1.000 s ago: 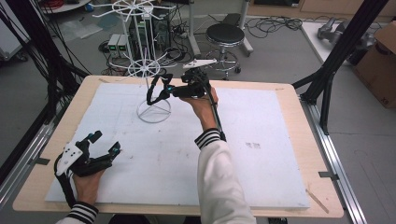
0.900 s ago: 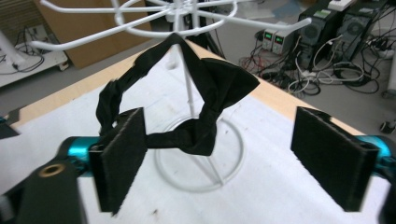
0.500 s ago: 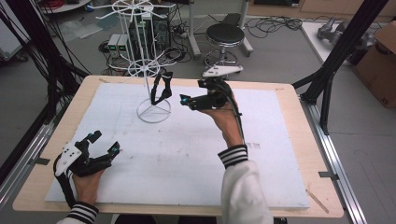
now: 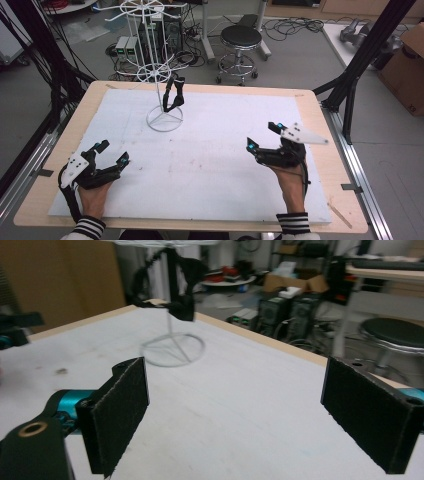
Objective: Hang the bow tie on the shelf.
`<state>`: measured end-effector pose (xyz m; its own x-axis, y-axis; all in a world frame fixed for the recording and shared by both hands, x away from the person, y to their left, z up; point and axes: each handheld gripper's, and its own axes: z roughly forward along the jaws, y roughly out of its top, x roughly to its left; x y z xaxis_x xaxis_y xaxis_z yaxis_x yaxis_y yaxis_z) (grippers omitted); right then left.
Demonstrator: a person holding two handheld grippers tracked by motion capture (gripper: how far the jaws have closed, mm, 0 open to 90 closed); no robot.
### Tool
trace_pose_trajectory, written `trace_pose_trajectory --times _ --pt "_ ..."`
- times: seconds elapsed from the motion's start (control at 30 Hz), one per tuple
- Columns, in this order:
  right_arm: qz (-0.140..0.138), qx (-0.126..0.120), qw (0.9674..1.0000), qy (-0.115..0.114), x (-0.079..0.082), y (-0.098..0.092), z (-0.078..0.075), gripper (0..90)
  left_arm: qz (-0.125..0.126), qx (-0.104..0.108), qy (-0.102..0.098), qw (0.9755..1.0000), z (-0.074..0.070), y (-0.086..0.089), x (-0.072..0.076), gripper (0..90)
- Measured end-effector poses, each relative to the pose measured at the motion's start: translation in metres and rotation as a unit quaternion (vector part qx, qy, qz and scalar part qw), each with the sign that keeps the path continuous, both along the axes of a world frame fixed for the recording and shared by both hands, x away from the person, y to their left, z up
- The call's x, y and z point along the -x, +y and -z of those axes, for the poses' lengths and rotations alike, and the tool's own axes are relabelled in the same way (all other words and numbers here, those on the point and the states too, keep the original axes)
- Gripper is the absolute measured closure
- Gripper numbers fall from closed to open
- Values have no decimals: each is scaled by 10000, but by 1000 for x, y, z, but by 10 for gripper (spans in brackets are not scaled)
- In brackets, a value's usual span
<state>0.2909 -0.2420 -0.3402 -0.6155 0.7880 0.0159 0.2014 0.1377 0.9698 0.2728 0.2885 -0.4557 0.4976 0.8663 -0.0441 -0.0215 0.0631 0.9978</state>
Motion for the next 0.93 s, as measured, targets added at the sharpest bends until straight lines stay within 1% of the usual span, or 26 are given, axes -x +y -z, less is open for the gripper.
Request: trace_pose_trajectory --times 0.03,0.1,0.13,0.23,0.27,0.3,0.33,0.37,0.4,0.43,0.5,0.53,0.67,0.73,0.77,0.8,0.87,0.9,0.93 --pt "0 0 10000 0 0 0 0 108 -3 5 1 10000 0 0 0 146" --pt "194 -111 9996 -148 8 -13 14 108 -5 6 7 10000 0 0 0 146" --pt "311 -176 9992 -174 13 -20 23 108 -5 2 6 10000 0 0 0 146" --pt "456 -279 9982 -275 22 -34 45 108 -8 -22 3 10000 0 0 0 146" --pt "591 -324 9974 -273 25 -42 57 108 -8 -25 6 10000 0 0 0 146" --pt "637 -360 9970 -267 26 -43 61 108 -12 -19 8 10000 0 0 0 146" --pt "803 -364 9954 -384 29 -50 75 108 -12 -20 11 10000 0 0 0 146" --pt "803 -364 9954 -384 29 -50 75 108 -13 -22 13 10000 0 0 0 146" --pt "884 -395 9945 -399 30 -52 80 108 -16 -24 12 10000 0 0 0 146" --pt "959 -365 9937 -453 32 -54 85 108 -17 -30 15 10000 0 0 0 146" --pt "1088 -415 9916 -557 35 -57 94 108 -20 -30 23 10000 0 -1 0 146" --pt "1124 -419 9912 -562 35 -57 96 108 -32 -34 32 10000 0 0 0 146" --pt "1204 -455 9908 -426 34 -60 111 108 -43 3 35 10000 0 0 0 146" --pt "1273 -456 9895 -509 35 -59 111 109 -44 2 37 10000 0 0 0 146" --pt "1270 -458 9896 -487 36 -59 111 109 -44 0 31 10000 0 0 0 146" --pt "1272 -434 9896 -520 36 -58 111 108 -47 -1 38 10000 0 0 0 146" --pt "1295 -319 9895 -556 37 -56 111 109 -44 4 34 10000 0 0 0 146" --pt "1383 -259 9882 -607 38 -54 111 108 -39 11 33 10000 0 0 0 146" --pt "1383 -259 9882 -607 38 -54 111 108 -31 17 28 10000 0 0 0 146"
